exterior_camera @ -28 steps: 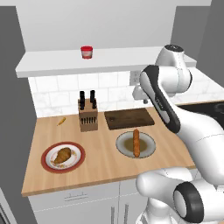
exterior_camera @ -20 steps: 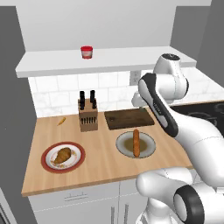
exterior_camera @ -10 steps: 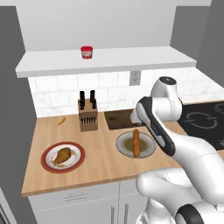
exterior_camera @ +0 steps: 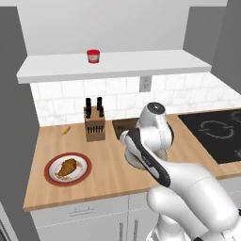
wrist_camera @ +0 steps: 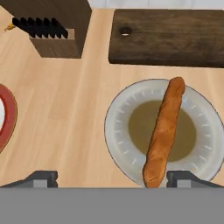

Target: From the different types of pastries on the counter, select a croissant and place it on the cutting board. Then retrieve a jar of jam from the cabinet and place it alongside the croissant on the cutting board.

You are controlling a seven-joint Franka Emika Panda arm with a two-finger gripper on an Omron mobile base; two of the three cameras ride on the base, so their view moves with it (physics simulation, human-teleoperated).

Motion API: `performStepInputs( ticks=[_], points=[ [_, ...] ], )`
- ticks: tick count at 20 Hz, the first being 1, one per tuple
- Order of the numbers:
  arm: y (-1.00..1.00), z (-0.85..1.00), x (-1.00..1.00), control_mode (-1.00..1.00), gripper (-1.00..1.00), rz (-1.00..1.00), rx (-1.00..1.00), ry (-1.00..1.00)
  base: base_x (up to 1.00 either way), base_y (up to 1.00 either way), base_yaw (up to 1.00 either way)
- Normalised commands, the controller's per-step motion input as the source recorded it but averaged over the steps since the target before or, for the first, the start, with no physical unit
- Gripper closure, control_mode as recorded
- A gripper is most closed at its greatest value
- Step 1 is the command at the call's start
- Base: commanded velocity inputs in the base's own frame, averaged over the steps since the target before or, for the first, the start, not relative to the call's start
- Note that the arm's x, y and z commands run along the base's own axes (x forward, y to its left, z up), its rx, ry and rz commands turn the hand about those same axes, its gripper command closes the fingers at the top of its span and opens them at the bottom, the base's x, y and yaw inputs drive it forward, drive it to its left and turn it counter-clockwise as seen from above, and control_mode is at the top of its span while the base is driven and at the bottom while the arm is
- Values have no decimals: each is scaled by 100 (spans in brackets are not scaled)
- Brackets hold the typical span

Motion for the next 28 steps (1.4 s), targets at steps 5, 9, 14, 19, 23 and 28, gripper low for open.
performStepInputs(
  ticks=[5, 9, 14, 19, 23, 28],
  points=[
    [46, -2, 4, -100, -100, 0, -1, -1, 0, 0, 0],
    [58, -5, 21, -100, -100, 0, 0, -2, 0, 0, 0],
    [84, -1, 36, -100, -100, 0, -2, -12, 0, 0, 0],
    [98, -2, 61, -100, -100, 0, -4, -2, 0, 0, 0],
    [38, 0, 15, -100, -100, 1, 0, 4, 0, 0, 0],
    [48, 2, 0, -100, -100, 8, 4, 11, 0, 0, 0]
  ],
)
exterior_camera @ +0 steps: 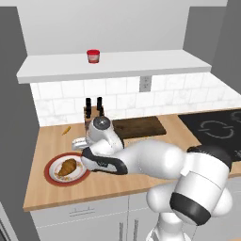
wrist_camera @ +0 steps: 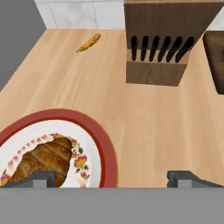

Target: From the different types of pastries on the counter, select a croissant and place it on the cutting board. Then retrieve a jar of jam from the cabinet and place it alongside the croissant on the cutting board.

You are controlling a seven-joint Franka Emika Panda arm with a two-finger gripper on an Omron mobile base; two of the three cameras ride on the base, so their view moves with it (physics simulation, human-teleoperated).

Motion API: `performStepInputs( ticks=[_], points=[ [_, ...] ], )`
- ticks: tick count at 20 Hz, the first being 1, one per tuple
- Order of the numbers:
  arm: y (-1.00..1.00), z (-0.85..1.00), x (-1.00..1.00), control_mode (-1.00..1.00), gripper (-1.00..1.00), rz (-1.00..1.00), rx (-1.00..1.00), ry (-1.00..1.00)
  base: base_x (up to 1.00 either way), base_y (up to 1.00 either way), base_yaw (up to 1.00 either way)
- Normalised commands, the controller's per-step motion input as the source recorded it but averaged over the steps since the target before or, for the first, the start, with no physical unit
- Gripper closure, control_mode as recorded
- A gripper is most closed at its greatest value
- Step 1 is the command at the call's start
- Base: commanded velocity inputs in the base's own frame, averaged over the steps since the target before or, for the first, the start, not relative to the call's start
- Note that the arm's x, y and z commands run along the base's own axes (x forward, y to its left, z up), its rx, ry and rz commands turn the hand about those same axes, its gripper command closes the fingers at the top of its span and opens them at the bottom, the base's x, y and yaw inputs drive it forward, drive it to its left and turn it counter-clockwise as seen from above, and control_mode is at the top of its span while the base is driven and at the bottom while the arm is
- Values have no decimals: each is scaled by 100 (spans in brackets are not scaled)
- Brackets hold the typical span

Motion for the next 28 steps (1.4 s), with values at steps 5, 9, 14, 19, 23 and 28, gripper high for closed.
performStepInputs(
  ticks=[5, 9, 14, 19, 23, 28],
  points=[
    [28, 0, 4, -100, -100, 7, 5, 3, 0, 0, 0],
    [49, -9, -25, -100, -100, 0, 0, 0, 0, 0, 0],
    [58, -13, -18, -100, -100, 0, 2, 0, 0, 0, 0],
    [2, -2, -2, -100, -100, 0, 0, 0, 0, 0, 0],
    [11, -24, 0, -100, -100, 0, 0, 0, 0, 0, 0],
    [3, -11, 0, -100, -100, 0, 0, 0, 0, 0, 0]
  ],
)
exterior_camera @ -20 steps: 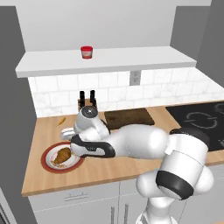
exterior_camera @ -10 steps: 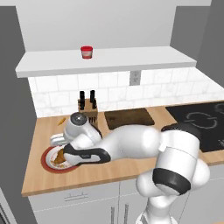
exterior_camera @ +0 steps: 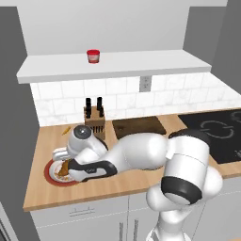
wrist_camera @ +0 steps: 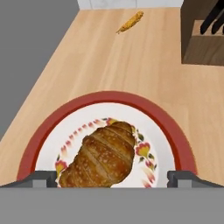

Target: From the different types of pastries on the counter, select a croissant and place it on the cutting board. Then retrieve a jar of jam from the cabinet and place it alongside the croissant on the cutting board.

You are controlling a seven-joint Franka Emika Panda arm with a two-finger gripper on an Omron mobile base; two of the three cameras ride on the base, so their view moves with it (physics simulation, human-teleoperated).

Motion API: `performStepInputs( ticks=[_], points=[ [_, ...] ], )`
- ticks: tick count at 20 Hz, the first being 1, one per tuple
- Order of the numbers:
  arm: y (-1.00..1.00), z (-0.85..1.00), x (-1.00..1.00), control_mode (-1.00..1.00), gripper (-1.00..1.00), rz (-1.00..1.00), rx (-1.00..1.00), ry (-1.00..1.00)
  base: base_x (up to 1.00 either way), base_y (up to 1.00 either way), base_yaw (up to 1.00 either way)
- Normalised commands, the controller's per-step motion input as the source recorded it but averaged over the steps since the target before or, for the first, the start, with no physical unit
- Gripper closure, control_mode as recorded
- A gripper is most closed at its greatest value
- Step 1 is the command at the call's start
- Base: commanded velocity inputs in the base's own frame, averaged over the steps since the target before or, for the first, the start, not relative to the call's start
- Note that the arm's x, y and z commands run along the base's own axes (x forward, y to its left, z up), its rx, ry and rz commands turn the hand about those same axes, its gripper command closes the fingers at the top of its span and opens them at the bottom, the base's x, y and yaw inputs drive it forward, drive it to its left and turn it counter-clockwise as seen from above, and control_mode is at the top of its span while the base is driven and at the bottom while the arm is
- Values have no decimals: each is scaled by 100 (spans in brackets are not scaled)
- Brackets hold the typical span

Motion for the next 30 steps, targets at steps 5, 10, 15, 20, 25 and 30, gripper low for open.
performStepInputs(
  ticks=[5, 10, 15, 20, 25, 30],
  points=[
    [15, -39, 6, -100, -100, 0, 0, 0, 0, 0, 0],
    [8, -30, 7, -100, -100, 0, 0, 0, 0, 0, 0],
    [26, 0, 0, -100, -100, 0, 0, 2, 0, 0, 0],
    [13, -2, 1, -100, -100, 0, 0, 4, 0, 0, 0],
    [0, -24, 0, -100, -100, 0, 0, 1, 0, 0, 0],
    [0, -42, 0, -100, -100, 0, 0, 0, 0, 0, 0]
  ],
)
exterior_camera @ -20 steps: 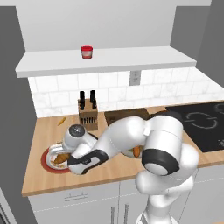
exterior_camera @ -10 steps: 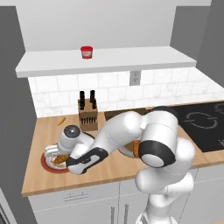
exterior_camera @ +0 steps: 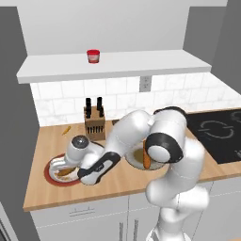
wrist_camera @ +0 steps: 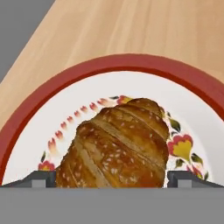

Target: From the different types of pastries on the counter, select a croissant and place it on the cutting board. Then retrieve a jar of jam from the cabinet and place it alongside the croissant on the cutting board.

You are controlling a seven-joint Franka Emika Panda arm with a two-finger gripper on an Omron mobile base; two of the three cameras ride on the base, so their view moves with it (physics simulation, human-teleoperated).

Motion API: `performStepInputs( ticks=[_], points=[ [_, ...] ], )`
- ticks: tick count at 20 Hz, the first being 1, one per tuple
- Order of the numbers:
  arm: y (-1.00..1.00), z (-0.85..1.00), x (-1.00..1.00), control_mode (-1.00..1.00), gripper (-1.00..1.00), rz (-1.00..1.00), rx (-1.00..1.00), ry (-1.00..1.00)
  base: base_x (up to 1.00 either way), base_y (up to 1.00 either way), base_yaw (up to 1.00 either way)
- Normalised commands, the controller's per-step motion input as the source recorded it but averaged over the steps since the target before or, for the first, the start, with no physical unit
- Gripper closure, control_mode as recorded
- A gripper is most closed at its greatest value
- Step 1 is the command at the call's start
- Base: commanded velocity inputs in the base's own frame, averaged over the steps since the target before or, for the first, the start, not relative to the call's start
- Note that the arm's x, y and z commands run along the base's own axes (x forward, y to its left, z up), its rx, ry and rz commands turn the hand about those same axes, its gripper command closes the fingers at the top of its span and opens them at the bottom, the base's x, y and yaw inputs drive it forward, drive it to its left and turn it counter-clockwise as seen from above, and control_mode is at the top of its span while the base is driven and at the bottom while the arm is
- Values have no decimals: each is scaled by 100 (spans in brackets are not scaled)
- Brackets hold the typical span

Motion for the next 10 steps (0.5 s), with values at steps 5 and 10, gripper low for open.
performStepInputs(
  ticks=[5, 10],
  points=[
    [25, -71, 0, -100, -100, 0, 0, -3, 0, 0, 0],
    [92, -94, 0, -100, 100, 0, -2, -2, 0, 0, 0]
  ],
)
